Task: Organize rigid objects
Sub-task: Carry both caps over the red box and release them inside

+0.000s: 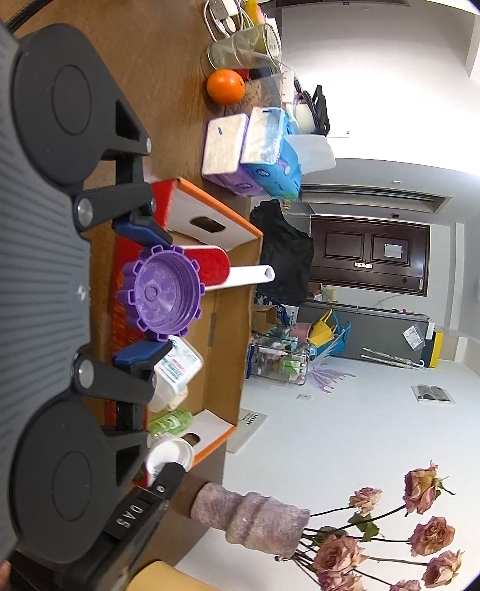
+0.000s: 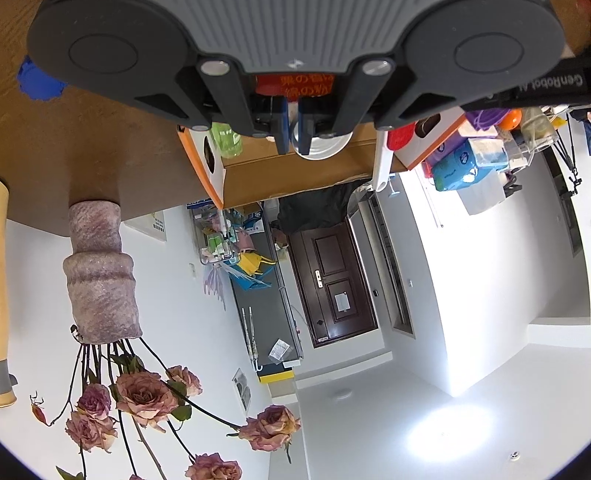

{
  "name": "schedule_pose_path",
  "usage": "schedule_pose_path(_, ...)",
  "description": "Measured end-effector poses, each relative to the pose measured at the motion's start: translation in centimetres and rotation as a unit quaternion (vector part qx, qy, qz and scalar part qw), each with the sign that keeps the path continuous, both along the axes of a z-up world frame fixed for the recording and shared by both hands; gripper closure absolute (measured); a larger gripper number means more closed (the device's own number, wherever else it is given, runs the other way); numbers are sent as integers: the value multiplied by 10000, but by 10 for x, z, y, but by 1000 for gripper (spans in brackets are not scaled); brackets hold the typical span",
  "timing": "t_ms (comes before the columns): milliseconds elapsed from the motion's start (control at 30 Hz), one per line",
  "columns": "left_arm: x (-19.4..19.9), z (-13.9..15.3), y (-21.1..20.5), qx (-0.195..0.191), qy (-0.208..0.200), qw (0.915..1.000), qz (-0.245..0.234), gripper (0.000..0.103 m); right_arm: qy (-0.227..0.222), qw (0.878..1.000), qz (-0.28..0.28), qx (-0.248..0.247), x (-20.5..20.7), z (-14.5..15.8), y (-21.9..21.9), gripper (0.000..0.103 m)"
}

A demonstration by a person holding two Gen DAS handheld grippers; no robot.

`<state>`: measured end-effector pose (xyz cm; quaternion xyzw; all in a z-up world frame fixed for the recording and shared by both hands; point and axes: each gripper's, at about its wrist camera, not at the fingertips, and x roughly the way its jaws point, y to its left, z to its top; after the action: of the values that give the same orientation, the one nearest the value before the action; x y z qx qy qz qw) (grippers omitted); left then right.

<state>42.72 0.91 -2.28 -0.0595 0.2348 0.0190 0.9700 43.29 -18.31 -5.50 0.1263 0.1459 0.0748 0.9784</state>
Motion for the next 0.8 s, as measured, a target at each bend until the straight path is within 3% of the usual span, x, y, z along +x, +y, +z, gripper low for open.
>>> schedule_pose_path(800, 73, 1, -15, -75, -89, 9998, -138, 48, -25, 9999, -59, -105, 63, -4, -5, 99)
